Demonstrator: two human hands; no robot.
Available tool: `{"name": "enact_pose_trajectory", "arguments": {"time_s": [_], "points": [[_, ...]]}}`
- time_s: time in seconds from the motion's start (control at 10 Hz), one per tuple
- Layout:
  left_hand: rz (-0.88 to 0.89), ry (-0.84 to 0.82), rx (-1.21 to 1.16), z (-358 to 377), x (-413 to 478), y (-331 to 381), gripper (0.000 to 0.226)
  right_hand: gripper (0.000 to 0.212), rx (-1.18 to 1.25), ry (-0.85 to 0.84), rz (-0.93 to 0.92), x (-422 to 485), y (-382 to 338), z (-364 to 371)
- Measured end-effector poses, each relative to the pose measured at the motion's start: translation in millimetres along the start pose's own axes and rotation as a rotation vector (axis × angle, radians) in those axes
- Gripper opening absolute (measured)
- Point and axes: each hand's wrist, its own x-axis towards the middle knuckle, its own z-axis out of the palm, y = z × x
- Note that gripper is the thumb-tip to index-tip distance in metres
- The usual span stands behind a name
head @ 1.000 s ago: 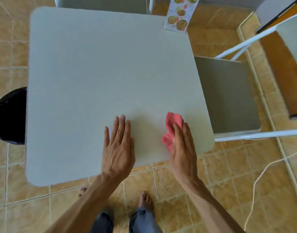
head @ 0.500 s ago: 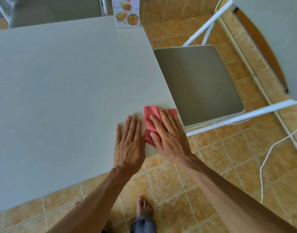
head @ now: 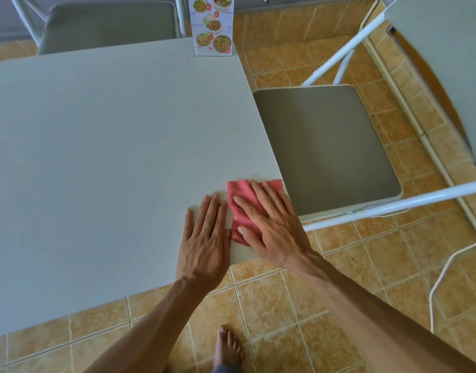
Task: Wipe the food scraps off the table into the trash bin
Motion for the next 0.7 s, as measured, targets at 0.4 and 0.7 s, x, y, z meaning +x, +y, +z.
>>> {"name": "enact_pose_trajectory", "arguments": {"time_s": [0.4, 0.7], "points": [[-0.109, -0.182, 0.025, -164, 5, -11, 0.058, 0.056, 0.087, -0.292, 0.279, 38, -69, -114], [-0.049, 0.084, -0.012, -434, 18, 43, 0.052, 0.057, 0.102, -0.077, 0.22, 100, -135, -382]]}}
